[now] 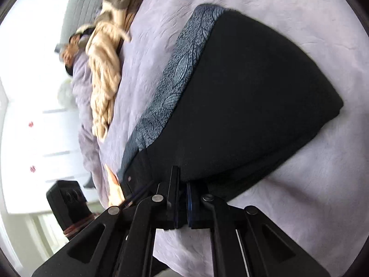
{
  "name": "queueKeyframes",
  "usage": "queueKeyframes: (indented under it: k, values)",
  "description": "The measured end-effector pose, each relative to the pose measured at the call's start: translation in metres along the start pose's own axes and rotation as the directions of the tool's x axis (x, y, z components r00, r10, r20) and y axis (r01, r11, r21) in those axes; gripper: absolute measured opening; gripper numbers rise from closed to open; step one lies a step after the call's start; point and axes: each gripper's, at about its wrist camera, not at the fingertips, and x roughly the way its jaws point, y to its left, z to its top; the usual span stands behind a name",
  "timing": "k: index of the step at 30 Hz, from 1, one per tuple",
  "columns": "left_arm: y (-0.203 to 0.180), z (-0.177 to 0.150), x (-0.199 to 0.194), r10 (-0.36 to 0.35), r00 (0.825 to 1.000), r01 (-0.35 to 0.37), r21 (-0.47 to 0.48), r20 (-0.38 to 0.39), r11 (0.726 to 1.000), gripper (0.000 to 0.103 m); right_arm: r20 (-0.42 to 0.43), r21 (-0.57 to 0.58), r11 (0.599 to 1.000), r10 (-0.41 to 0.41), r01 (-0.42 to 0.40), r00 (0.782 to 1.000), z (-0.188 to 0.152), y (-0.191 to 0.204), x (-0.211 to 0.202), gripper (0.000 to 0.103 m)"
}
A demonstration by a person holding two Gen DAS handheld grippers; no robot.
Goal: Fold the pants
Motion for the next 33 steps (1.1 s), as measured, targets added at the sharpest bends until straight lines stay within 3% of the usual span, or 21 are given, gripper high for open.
queueKeyframes:
  k: [3, 6, 8, 10, 13, 15, 17, 19, 21, 22, 24, 27, 31, 33]
  values:
    - [0.012, -0.007, 0.007, -0.024, 0.998, 0.02, -0.064, -0.051, 0.998, 0.083, -0.063, -0.045, 0.992, -0.12, 0.117, 0.991, -0.014, -0.01, 0.038, 0.005]
    - [0.013, -0.003, -0.018, 0.02, 0.999, -0.019, -0.044, 0.026, 0.999, 0.083, -0.067, -0.063, 0.992, -0.115, 0.111, 0.991, -0.015, -0.007, 0.037, 0.007]
    - [0.01, 0.005, -0.036, 0.04, 0.996, -0.037, -0.028, 0.08, 0.999, 0.083, -0.111, -0.156, 0.983, -0.12, 0.102, 0.987, -0.013, 0.01, 0.023, 0.009]
    - [0.005, 0.019, -0.05, 0.016, 0.992, -0.014, -0.024, 0.121, 1.0, 0.083, -0.07, -0.295, 0.947, -0.151, 0.124, 0.986, -0.011, 0.032, -0.003, 0.009]
    - [-0.02, 0.05, -0.054, -0.012, 0.987, 0.008, 0.026, 0.161, 1.0, 0.085, 0.096, -0.401, 0.888, -0.204, 0.225, 0.974, 0.013, 0.053, -0.041, 0.009]
    - [-0.033, 0.06, -0.04, 0.004, 0.987, -0.012, 0.049, 0.161, 0.999, 0.085, 0.159, -0.373, 0.887, -0.226, 0.271, 0.961, 0.039, 0.05, -0.051, 0.009]
    - [-0.04, 0.072, -0.01, 0.055, 0.99, -0.062, 0.047, 0.131, 0.997, 0.085, 0.177, -0.304, 0.916, -0.218, 0.264, 0.96, 0.069, 0.039, -0.051, 0.009]
    - [-0.029, 0.068, 0.019, 0.157, 0.984, -0.159, 0.02, 0.083, 0.987, 0.085, 0.17, -0.272, 0.921, -0.241, 0.28, 0.956, 0.089, 0.026, -0.037, 0.009]
    - [-0.013, 0.059, 0.034, 0.109, 0.993, -0.108, -0.04, 0.035, 0.993, 0.086, 0.113, -0.256, 0.919, -0.281, 0.301, 0.953, 0.096, 0.011, -0.014, 0.009]
    - [-0.006, 0.051, 0.036, 0.078, 0.997, -0.076, -0.059, 0.027, 0.995, 0.086, 0.061, -0.231, 0.933, -0.268, 0.275, 0.961, 0.09, 0.0, -0.001, 0.009]
    - [-0.001, 0.036, 0.034, 0.08, 0.996, -0.079, -0.008, 0.033, 0.997, 0.086, 0.007, -0.208, 0.952, -0.227, 0.224, 0.974, 0.074, -0.012, 0.013, 0.009]
    - [-0.004, 0.022, 0.028, 0.1, 0.994, -0.102, 0.057, 0.038, 0.993, 0.086, 0.034, -0.298, 0.923, -0.246, 0.245, 0.969, 0.045, -0.007, 0.019, 0.009]
    - [0.019, 0.016, 0.016, 0.018, 1.0, -0.017, -0.067, 0.014, 0.998, 0.086, -0.005, -0.327, 0.909, -0.276, 0.259, 0.961, 0.028, 0.003, 0.02, 0.008]
    - [0.033, 0.008, 0.004, 0.014, 1.0, -0.011, -0.1, 0.027, 0.995, 0.086, -0.017, -0.373, 0.889, -0.293, 0.266, 0.956, 0.018, 0.018, 0.016, 0.009]
